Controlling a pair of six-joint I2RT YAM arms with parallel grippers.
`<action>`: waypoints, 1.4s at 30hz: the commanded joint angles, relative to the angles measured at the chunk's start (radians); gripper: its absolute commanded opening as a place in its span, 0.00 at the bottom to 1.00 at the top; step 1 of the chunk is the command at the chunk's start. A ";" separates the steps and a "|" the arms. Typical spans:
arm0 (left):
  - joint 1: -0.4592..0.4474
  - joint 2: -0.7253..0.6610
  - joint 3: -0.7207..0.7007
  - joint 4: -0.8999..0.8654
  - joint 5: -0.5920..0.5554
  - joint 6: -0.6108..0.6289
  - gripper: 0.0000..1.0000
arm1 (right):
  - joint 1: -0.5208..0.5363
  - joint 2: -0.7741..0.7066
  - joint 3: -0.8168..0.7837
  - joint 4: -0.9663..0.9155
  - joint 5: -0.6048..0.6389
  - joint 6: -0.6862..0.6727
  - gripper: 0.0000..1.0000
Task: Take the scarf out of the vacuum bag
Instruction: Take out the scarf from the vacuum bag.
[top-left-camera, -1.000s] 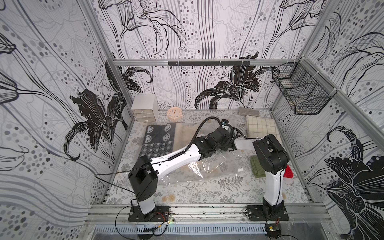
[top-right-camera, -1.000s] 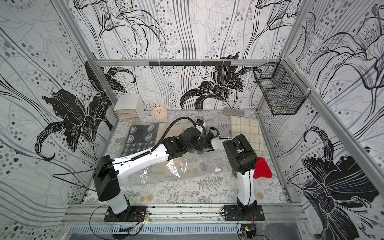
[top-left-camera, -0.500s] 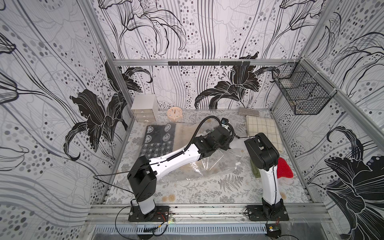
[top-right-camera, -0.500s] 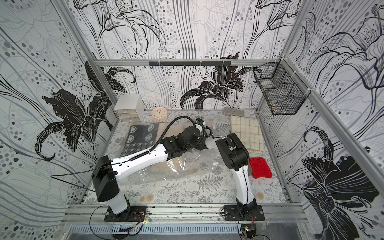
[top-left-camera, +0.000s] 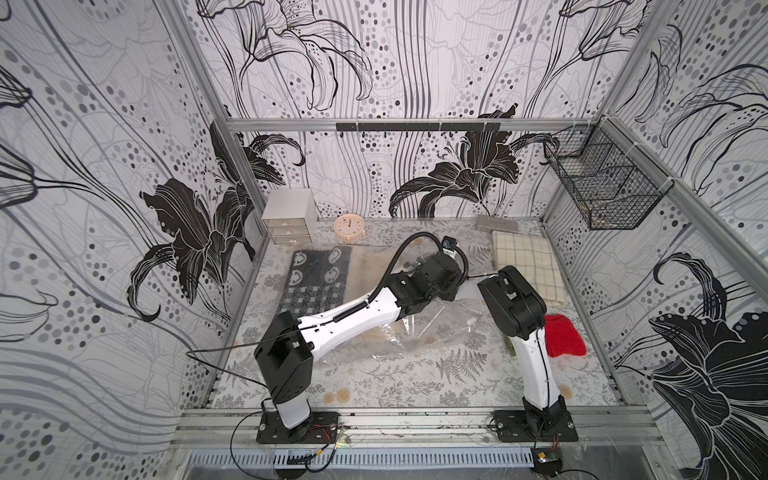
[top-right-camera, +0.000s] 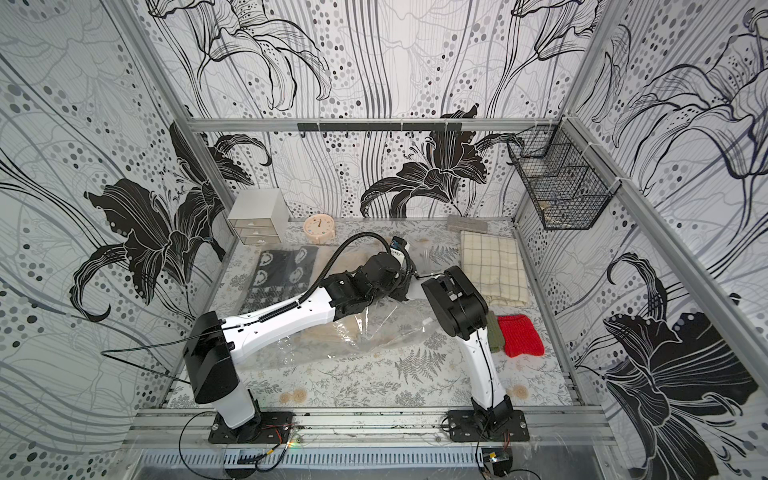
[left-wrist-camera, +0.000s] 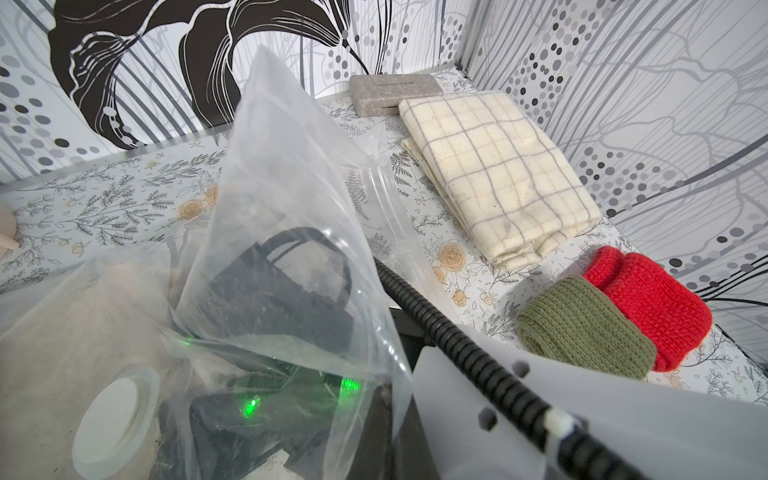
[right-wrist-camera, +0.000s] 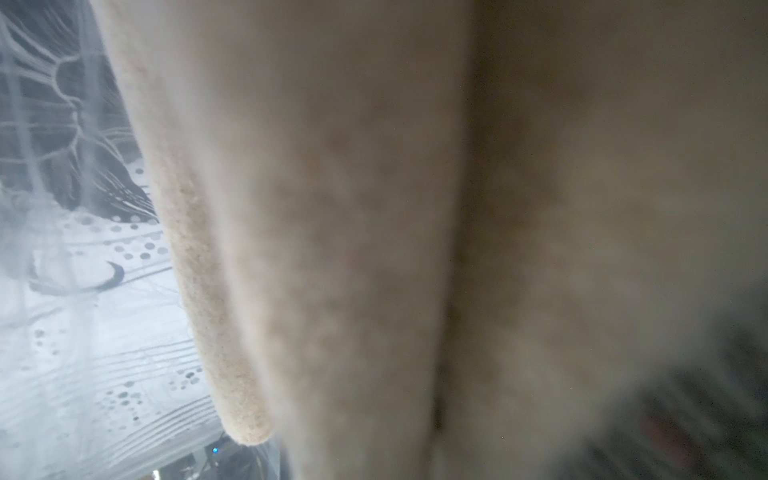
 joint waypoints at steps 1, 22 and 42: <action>-0.016 -0.041 0.025 0.046 0.035 -0.004 0.00 | 0.024 0.022 0.005 0.020 -0.018 0.011 0.02; -0.016 -0.036 -0.035 0.046 -0.035 -0.035 0.00 | 0.000 -0.176 -0.112 -0.273 0.036 -0.209 0.00; -0.099 -0.020 -0.063 0.018 -0.243 -0.092 0.00 | 0.010 -0.105 0.014 -0.456 0.046 -0.321 0.00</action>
